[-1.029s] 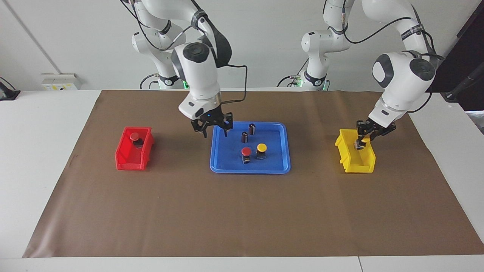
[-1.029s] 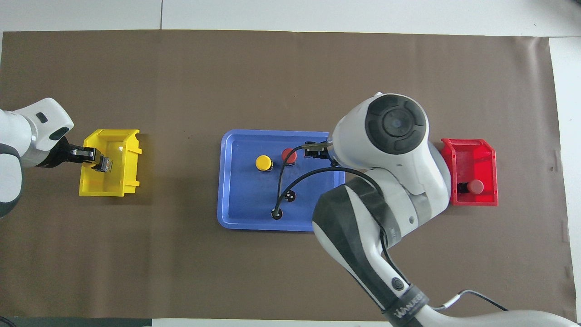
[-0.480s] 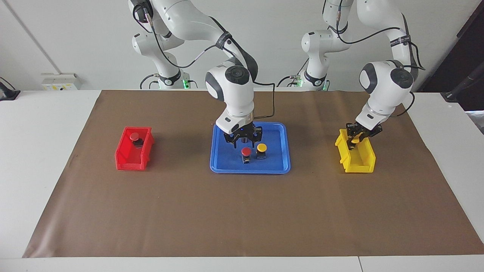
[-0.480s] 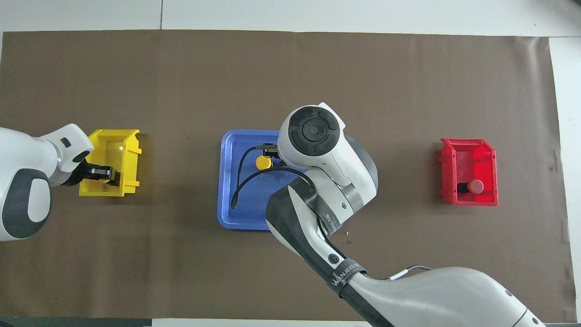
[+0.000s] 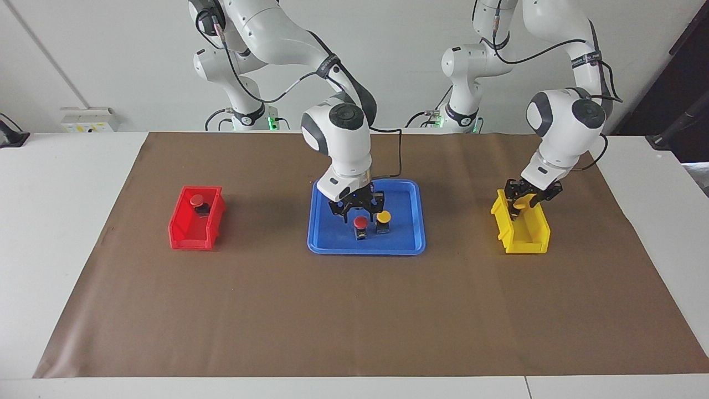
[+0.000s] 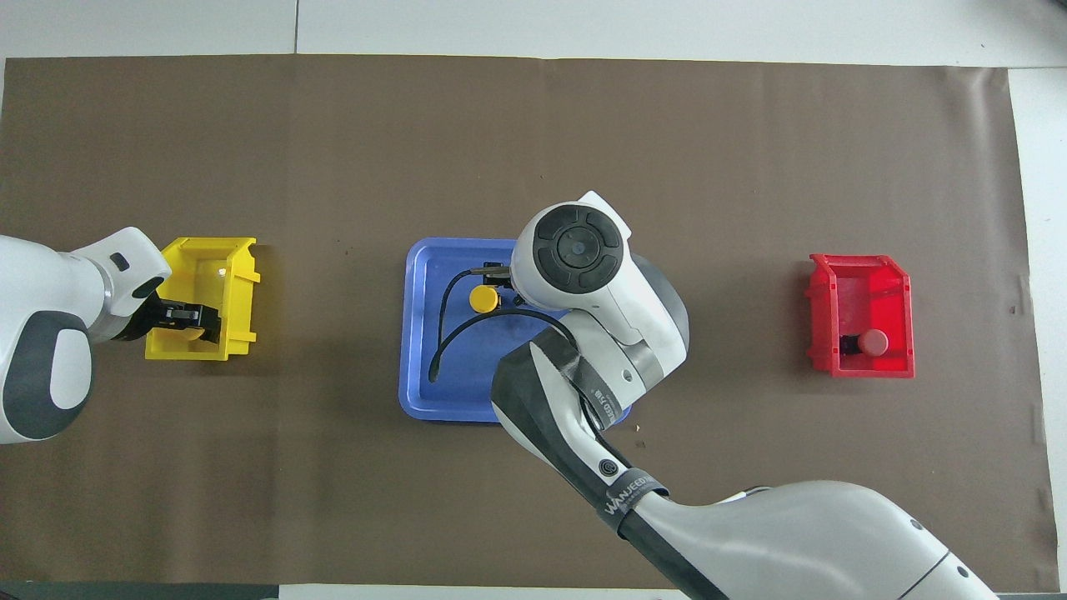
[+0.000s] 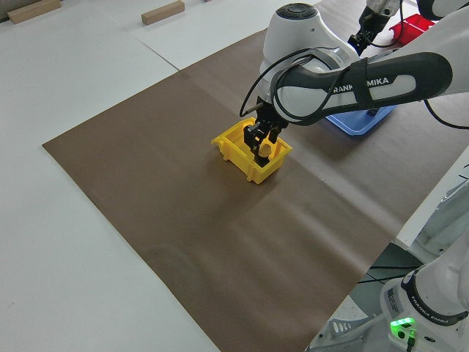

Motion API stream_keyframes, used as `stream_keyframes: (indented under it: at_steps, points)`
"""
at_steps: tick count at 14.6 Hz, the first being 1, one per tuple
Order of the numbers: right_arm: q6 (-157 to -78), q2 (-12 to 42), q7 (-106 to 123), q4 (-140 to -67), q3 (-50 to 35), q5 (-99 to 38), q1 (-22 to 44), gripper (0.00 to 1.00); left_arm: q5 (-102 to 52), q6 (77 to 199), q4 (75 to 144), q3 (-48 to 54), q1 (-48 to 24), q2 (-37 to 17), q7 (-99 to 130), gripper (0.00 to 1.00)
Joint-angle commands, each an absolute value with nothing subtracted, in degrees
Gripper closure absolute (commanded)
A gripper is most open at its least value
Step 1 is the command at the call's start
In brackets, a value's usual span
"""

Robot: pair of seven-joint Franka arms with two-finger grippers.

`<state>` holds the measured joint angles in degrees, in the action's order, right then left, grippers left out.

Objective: Sort red and yellow buttons by color
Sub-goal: 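Carry the red button to the red bin while the left gripper reaches the yellow button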

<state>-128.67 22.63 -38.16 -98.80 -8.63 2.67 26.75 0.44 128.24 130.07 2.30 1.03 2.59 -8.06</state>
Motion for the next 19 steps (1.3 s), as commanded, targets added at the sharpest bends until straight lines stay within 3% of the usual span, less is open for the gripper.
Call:
stream_keyframes:
  at_steps: [1,2,3,6,7,9,12,15,17,19]
  points:
    - [-131.7,22.2,-38.8,-101.0,-8.8,3.8,26.5,0.31,1.1,126.1,125.3,2.5,1.1,2.3,-8.4,0.34]
    - [-132.1,22.2,-38.8,-101.6,-8.8,3.8,26.5,0.31,1.1,122.6,121.6,2.5,0.7,2.3,-8.4,0.20]
    - [-132.5,22.3,-38.8,-101.7,-8.8,3.8,26.6,0.31,1.1,118.3,117.0,2.5,0.4,2.3,-8.4,0.00]
    - [-134.8,22.4,-38.7,-103.3,-8.8,3.9,26.6,0.32,3.5,103.2,101.1,2.9,-1.7,1.0,-8.6,0.00]
    - [-135.1,22.4,-38.8,-103.4,-8.8,3.8,26.6,0.35,4.1,97.3,94.7,2.9,-2.5,-0.3,-8.9,0.00]
    - [-135.7,22.8,-38.8,-103.4,-8.8,3.9,26.7,0.46,4.0,90.9,88.6,2.9,-3.2,-1.1,-9.1,0.00]
    - [-133.3,22.8,-38.8,-101.4,-8.8,3.7,27.2,0.87,3.4,92.6,89.5,3.1,-4.1,-0.4,-8.4,0.00]
    - [-119.0,22.2,-32.1,-92.7,-8.8,4.3,22.7,0.89,3.1,103.8,101.0,3.2,-4.3,3.4,-5.8,0.00]
    - [-112.4,15.7,-19.4,-95.7,-8.8,4.1,15.0,0.89,3.0,110.1,105.5,3.4,-8.8,2.5,0.5,0.00]
    - [-110.4,9.4,-4.4,-101.0,-8.8,3.3,4.6,0.89,3.0,116.0,107.1,3.3,-15.4,-1.8,10.5,0.00]
